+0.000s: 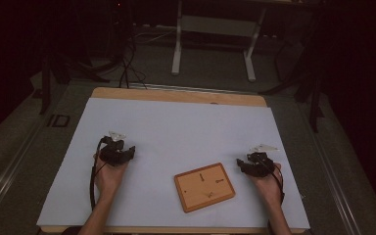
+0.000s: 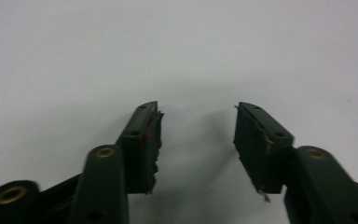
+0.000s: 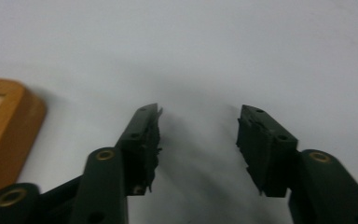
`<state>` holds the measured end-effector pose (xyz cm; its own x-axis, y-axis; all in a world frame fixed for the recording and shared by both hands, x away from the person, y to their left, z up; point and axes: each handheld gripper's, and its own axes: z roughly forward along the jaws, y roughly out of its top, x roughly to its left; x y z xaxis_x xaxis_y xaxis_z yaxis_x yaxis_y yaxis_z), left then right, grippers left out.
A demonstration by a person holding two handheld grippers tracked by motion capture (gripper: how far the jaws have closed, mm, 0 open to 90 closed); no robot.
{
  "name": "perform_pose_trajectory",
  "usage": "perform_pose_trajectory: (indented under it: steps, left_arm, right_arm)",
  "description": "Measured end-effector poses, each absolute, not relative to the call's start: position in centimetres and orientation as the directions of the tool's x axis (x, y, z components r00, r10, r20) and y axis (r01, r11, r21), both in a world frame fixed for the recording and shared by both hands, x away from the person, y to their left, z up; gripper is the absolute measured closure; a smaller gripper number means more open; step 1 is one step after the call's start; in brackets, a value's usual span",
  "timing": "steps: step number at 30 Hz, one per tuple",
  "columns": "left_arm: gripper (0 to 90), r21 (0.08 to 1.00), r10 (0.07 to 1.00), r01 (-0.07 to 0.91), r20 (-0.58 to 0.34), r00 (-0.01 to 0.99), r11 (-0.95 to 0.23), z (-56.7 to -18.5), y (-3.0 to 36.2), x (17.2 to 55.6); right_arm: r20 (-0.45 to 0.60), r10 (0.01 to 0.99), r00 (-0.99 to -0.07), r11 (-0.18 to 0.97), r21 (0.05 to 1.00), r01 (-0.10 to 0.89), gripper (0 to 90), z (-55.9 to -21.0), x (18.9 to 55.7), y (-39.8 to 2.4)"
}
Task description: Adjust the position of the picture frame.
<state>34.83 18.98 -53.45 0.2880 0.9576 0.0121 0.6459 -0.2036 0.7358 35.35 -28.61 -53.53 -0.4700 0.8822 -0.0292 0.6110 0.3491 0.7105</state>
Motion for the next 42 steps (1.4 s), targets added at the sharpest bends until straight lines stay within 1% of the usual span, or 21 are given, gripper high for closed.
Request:
perform_pose_trajectory:
  steps: [3,4,8,13,16,18,19,22,25,28,33,42]
  left_arm:
    - [54.4,0.735,0.937,0.635,-0.002,0.350,-0.236,-53.3,18.8,34.6]
    - [56.2,0.735,0.929,0.634,-0.014,0.369,-0.241,-53.3,18.8,34.5]
    - [56.8,0.741,0.917,0.624,-0.027,0.397,-0.248,-52.8,18.7,34.1]
    - [55.6,0.723,0.895,0.614,0.012,0.446,-0.317,-52.3,18.0,32.9]
    - [57.8,0.707,0.882,0.614,0.030,0.470,-0.351,-52.4,17.6,32.6]
    - [58.7,0.700,0.871,0.613,0.028,0.490,-0.367,-52.5,17.4,32.6]
    - [59.9,0.700,0.871,0.613,0.028,0.490,-0.367,-52.5,17.4,32.6]
    - [61.2,0.696,0.860,0.607,0.030,0.509,-0.383,-52.6,17.2,32.5]
    - [61.8,0.700,0.856,0.602,0.026,0.517,-0.385,-52.6,17.2,32.5]
    - [64.7,0.703,0.853,0.602,0.013,0.522,-0.379,-52.6,17.4,32.5]
    - [64.8,0.705,0.857,0.606,0.005,0.515,-0.369,-52.7,17.5,32.6]
    - [65.8,0.704,0.851,0.610,-0.016,0.525,-0.363,-52.7,17.4,32.7]
  right_arm:
    - [-0.034,0.869,-0.493,0.372,0.703,0.607,50.6,-53.4,35.0,-28.4]
    - [-0.037,0.865,-0.500,0.379,0.701,0.605,50.5,-53.4,34.9,-28.2]
    - [-0.026,0.855,-0.518,0.387,0.697,0.604,50.5,-53.1,34.7,-28.1]
    - [-0.023,0.836,-0.548,0.415,0.680,0.605,51.2,-52.6,34.5,-28.0]
    - [-0.007,0.819,-0.574,0.429,0.670,0.605,52.9,-52.4,34.3,-27.9]
    - [-0.002,0.802,-0.597,0.446,0.667,0.597,57.1,-52.2,34.0,-27.9]
    - [0.014,0.784,-0.621,0.457,0.664,0.591,58.9,-52.1,33.7,-27.8]
    - [0.010,0.766,-0.643,0.481,0.654,0.584,61.0,-51.9,33.1,-27.7]
    - [0.007,0.758,-0.653,0.491,0.653,0.577,61.6,-51.8,32.8,-27.6]
    - [0.023,0.745,-0.666,0.487,0.664,0.568,63.0,-51.7,32.4,-27.7]
    - [0.029,0.727,-0.686,0.498,0.666,0.556,66.0,-51.5,31.4,-27.5]
    - [0.051,0.688,-0.724,0.504,0.684,0.527,68.2,-50.9,30.2,-26.8]
